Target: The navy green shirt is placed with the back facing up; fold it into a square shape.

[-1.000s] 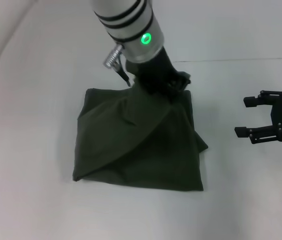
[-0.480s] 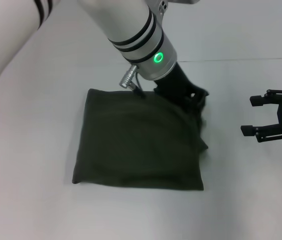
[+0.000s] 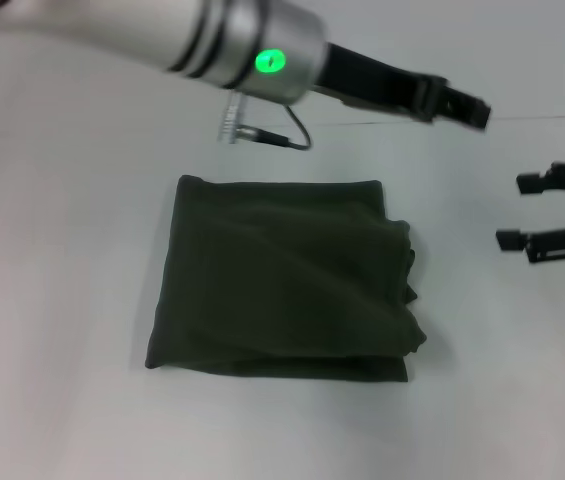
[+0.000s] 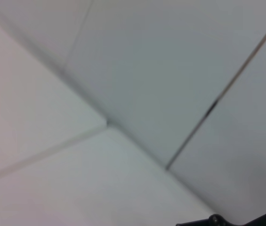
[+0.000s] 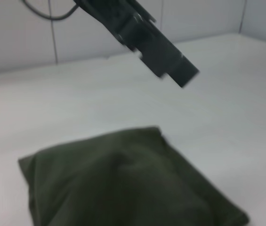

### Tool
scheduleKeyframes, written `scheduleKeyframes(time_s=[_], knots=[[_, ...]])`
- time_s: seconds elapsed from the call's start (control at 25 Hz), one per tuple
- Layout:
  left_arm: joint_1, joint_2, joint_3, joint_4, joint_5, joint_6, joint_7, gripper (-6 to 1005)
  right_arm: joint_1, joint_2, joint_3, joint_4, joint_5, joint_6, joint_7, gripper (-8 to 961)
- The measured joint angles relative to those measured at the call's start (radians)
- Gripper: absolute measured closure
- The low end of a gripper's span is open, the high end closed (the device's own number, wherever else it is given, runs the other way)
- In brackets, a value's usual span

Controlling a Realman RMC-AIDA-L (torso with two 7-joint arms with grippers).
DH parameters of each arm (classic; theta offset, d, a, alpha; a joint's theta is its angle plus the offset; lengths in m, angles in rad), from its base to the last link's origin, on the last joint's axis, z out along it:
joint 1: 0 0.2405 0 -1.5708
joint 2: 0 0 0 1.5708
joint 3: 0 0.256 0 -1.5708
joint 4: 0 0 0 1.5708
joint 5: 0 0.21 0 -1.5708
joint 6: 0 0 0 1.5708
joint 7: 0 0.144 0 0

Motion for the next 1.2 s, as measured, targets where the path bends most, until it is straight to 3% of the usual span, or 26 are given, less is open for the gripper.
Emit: scheduleKeyframes(time_s=[0.16, 0.36, 0.56, 0.84, 1.08, 1.2], knots=[[0.145, 0.002, -0.095, -0.019, -0.219, -0.004, 0.296, 309, 0.025, -0.004, 0.077, -0.001, 0.012, -0.021, 0.035, 38], [0.321, 0.002, -0.132, -0.115, -0.489, 0.013, 0.697, 151, 0.046, 0.006, 0.105, 0.005, 0.039, -0.017, 0.072, 38], [0.446, 0.013, -0.144, -0.127, -0.529, 0.040, 0.892, 96, 0.061, 0.007, 0.101, 0.005, 0.073, -0.034, 0.132, 38], [0.479, 0.061, -0.216, -0.191, -0.489, 0.085, 0.959, 90, 0.113, 0.008, 0.049, -0.001, 0.060, -0.049, 0.260, 38], [0.485, 0.058, -0.221, -0.218, -0.413, 0.135, 1.024, 89, 0.148, 0.020, -0.050, 0.010, 0.054, 0.010, 0.324, 38], [0.479, 0.056, -0.214, -0.262, -0.405, 0.139, 1.059, 89, 0.196, 0.020, -0.103, 0.028, 0.014, 0.083, 0.475, 38]])
